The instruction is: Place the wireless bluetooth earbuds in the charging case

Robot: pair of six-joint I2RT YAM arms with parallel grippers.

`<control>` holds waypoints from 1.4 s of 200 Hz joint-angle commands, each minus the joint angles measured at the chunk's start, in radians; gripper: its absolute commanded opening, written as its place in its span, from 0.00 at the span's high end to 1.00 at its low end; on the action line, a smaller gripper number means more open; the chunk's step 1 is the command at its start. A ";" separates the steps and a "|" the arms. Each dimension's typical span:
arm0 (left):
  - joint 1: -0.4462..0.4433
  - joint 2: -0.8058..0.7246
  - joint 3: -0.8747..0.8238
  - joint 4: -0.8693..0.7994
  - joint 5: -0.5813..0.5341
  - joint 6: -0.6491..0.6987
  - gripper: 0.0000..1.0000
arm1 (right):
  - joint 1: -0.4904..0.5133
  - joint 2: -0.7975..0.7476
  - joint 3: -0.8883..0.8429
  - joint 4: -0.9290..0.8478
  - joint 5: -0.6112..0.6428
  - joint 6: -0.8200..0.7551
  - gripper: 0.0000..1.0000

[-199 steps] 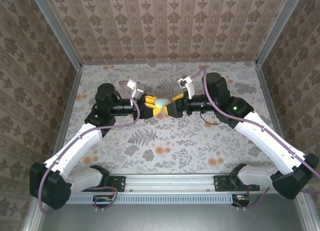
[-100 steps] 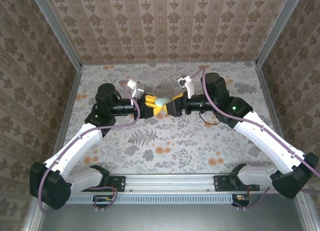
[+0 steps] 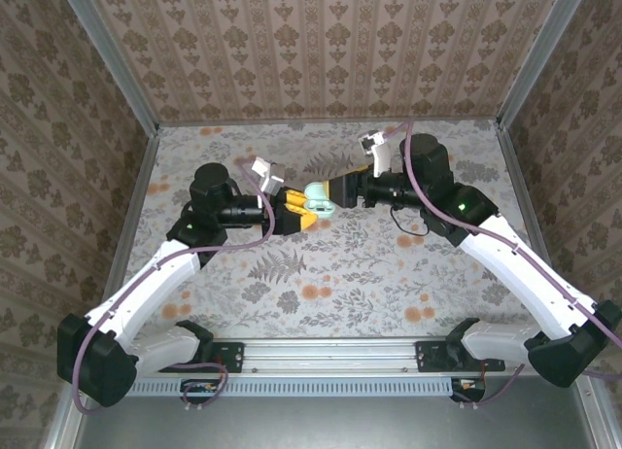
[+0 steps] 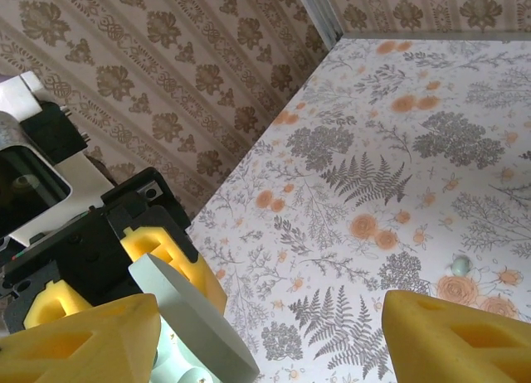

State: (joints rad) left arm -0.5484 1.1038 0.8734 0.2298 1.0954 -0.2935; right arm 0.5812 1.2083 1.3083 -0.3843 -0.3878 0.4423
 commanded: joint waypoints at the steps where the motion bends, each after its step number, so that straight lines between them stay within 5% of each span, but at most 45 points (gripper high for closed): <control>1: -0.001 -0.011 0.030 0.026 0.029 0.020 1.00 | -0.015 -0.004 0.012 -0.010 0.052 0.030 0.29; 158: 0.026 0.036 0.007 0.076 0.031 -0.016 1.00 | -0.006 -0.085 -0.088 0.032 -0.173 -0.033 0.26; 280: 0.033 0.062 -0.002 0.096 0.066 -0.017 1.00 | 0.021 0.053 -0.009 -0.045 -0.082 -0.149 0.24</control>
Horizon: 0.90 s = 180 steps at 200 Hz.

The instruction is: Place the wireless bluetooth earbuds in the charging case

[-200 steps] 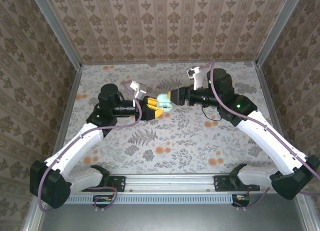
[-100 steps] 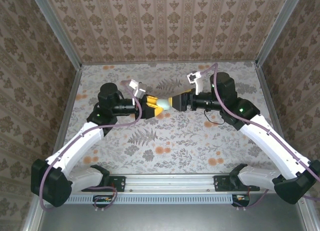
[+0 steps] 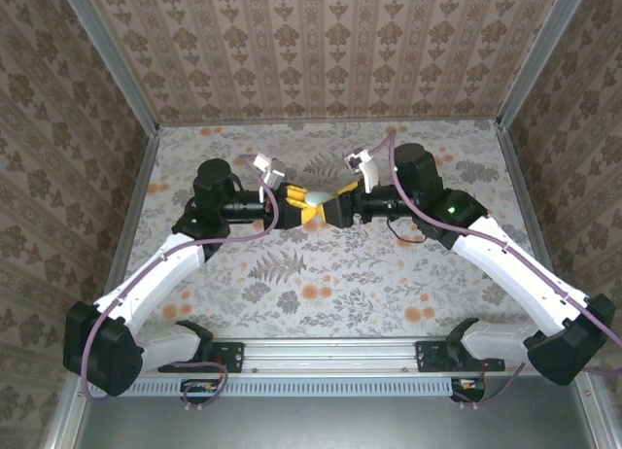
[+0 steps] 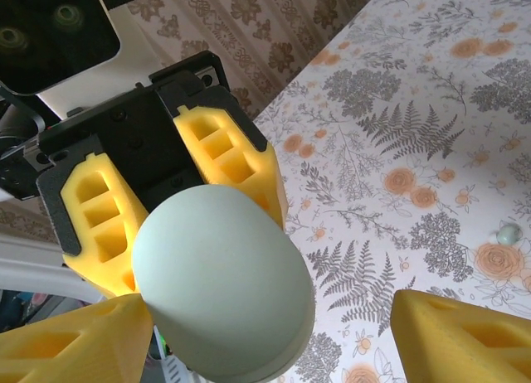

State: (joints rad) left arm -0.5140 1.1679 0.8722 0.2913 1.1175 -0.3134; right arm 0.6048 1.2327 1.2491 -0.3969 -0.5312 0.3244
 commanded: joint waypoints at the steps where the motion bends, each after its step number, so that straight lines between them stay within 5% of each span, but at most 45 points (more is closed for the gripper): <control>1: -0.002 -0.002 -0.002 0.034 0.044 0.004 1.00 | -0.003 0.030 0.051 -0.033 0.065 -0.031 0.24; 180: 0.010 -0.017 -0.138 0.084 -0.077 0.258 1.00 | -0.083 0.209 0.068 0.040 -0.062 0.078 0.26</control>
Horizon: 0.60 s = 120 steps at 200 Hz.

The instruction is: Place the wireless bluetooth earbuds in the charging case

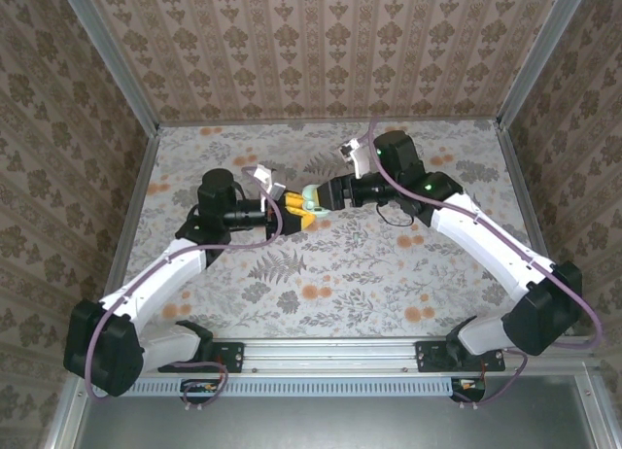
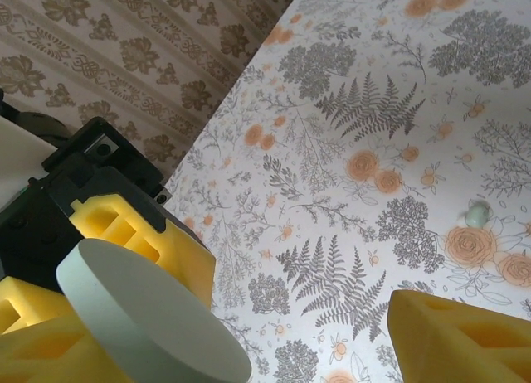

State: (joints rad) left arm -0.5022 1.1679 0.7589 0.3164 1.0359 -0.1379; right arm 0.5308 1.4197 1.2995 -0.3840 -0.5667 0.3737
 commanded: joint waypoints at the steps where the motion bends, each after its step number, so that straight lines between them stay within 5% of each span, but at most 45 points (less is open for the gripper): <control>1: -0.002 -0.017 -0.026 0.059 0.004 0.083 1.00 | -0.009 0.023 0.017 0.028 -0.029 0.029 0.26; 120: 0.040 0.051 -0.109 0.271 0.018 0.000 1.00 | -0.009 0.007 -0.073 0.079 -0.068 0.087 0.28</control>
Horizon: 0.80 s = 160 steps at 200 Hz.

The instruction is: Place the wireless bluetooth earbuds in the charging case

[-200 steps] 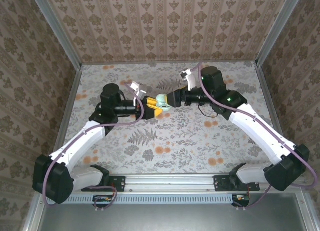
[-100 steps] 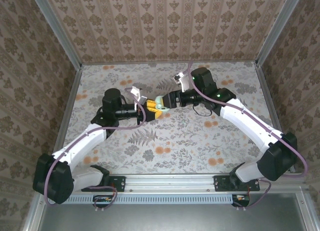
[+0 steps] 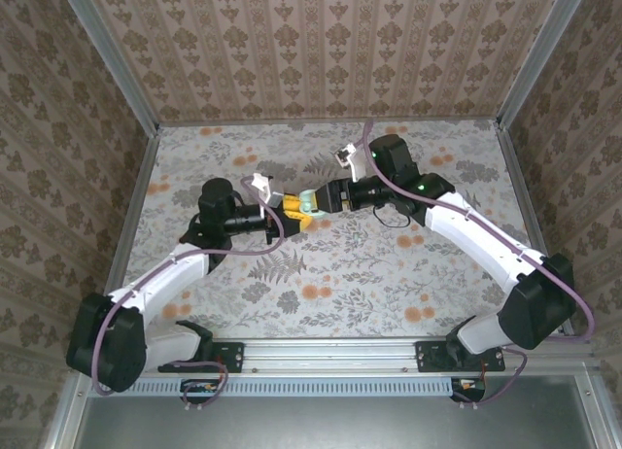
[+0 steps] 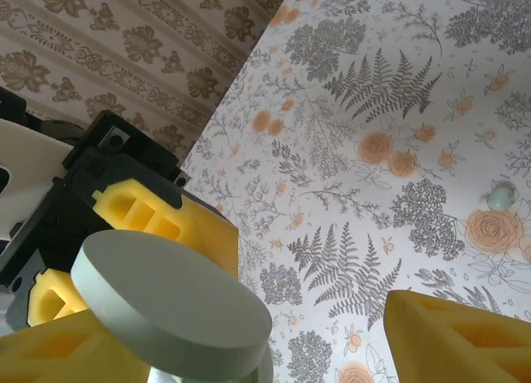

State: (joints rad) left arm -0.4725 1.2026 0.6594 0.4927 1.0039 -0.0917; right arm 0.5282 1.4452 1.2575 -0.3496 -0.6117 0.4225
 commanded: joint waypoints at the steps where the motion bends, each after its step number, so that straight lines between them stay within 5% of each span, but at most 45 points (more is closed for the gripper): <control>1: 0.011 0.018 -0.009 0.096 0.051 -0.047 1.00 | -0.007 -0.019 -0.031 0.045 -0.023 0.040 0.28; 160: 0.074 0.100 0.013 0.168 0.113 -0.169 1.00 | -0.008 -0.008 0.013 0.021 0.022 0.067 0.28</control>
State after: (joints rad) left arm -0.4076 1.2900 0.6552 0.6243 1.0779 -0.2401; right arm 0.5262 1.4448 1.2285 -0.3199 -0.6090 0.4759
